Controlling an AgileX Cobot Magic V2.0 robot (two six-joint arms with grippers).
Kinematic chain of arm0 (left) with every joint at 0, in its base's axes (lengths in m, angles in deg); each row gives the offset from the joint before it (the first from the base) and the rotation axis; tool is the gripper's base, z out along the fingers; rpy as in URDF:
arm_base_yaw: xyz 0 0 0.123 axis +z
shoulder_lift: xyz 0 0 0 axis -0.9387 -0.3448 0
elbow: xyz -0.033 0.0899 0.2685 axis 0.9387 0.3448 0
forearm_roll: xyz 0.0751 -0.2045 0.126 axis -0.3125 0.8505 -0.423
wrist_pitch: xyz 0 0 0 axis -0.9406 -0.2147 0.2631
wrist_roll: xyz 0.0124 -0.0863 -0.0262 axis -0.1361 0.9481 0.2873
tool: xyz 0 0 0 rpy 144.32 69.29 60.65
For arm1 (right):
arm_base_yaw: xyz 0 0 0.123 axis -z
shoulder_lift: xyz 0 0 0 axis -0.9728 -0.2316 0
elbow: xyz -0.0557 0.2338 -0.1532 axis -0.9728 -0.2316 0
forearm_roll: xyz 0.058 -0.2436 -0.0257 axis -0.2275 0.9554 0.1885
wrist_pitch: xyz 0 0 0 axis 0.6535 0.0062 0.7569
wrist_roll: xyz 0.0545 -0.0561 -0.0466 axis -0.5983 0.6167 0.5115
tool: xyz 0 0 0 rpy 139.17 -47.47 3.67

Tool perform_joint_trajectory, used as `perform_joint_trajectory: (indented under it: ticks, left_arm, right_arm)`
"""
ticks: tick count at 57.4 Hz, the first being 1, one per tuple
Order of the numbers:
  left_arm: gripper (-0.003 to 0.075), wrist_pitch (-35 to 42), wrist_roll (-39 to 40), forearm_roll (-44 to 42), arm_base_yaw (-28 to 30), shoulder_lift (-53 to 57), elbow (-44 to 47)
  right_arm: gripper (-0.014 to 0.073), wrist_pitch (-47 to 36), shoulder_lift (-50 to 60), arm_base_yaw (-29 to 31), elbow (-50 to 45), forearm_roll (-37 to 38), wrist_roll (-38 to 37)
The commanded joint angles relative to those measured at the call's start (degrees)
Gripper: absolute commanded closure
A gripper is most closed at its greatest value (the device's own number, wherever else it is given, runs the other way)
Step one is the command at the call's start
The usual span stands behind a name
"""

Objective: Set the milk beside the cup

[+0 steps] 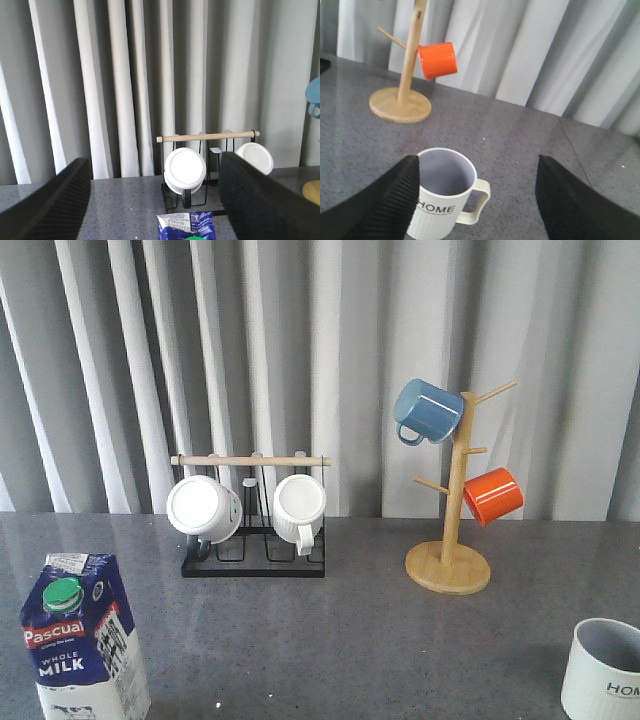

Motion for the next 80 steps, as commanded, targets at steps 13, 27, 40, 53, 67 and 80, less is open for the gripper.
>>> perform_joint_trajectory:
  ticks: [13, 27, 40, 53, 67, 80]
  left_arm:
    - [0.0205, 4.5, 0.0, 0.4, -0.1, 0.2, -2.0]
    - [0.0205, 4.5, 0.0, 0.4, -0.1, 0.2, -2.0]
    - [0.0205, 4.5, 0.0, 0.4, -0.1, 0.2, -2.0]
    - [0.0205, 4.5, 0.0, 0.4, -0.1, 0.2, -2.0]
    - [0.0205, 4.5, 0.0, 0.4, -0.1, 0.2, -2.0]
    - [0.0205, 4.5, 0.0, 0.4, -0.1, 0.2, -2.0]
  right_arm:
    - [0.0099, -25.5, -9.6, 11.2, -7.6, 7.3, -13.4]
    - [0.0099, -44.2, -22.5, 21.5, -11.7, 5.9, -12.7]
    - [0.0099, -59.3, -34.5, 27.8, -11.7, 10.1, -5.9]
    - [0.0099, -65.8, -41.6, 28.0, -11.7, 10.2, 0.4]
    - [0.0099, -70.7, -48.0, 28.0, -11.7, 9.2, 2.0]
    - [0.0099, -75.0, -52.7, 28.0, -11.5, 6.5, 2.8]
